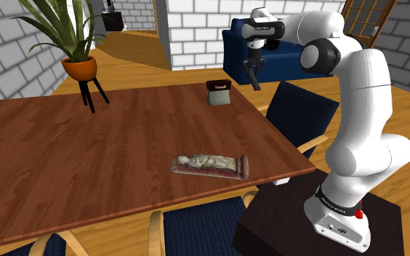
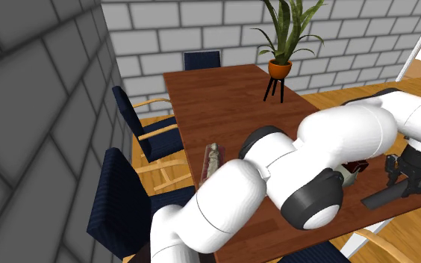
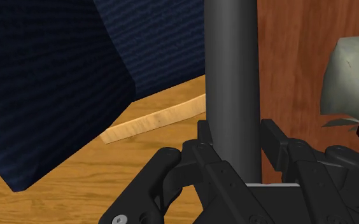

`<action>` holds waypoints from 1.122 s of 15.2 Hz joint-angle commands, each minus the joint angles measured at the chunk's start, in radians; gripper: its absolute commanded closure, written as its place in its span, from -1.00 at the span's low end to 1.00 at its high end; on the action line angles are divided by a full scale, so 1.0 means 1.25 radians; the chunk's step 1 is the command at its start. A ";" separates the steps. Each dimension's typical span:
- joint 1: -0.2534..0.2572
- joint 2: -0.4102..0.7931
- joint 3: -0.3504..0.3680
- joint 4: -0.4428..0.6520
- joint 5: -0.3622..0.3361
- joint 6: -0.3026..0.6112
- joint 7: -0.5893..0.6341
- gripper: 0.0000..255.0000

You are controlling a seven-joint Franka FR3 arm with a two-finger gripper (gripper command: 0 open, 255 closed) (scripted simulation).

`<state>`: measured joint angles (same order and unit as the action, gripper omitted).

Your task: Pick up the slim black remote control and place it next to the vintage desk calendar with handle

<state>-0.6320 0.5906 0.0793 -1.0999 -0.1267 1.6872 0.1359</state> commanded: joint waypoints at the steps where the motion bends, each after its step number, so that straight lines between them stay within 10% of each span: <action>1: -0.001 -0.002 0.000 -0.027 0.000 0.025 0.003 1.00; 17: -0.006 0.011 -0.002 -0.178 -0.006 0.189 0.018 1.00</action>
<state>-0.6392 0.5981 0.0774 -1.3200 -0.1332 1.9137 0.1570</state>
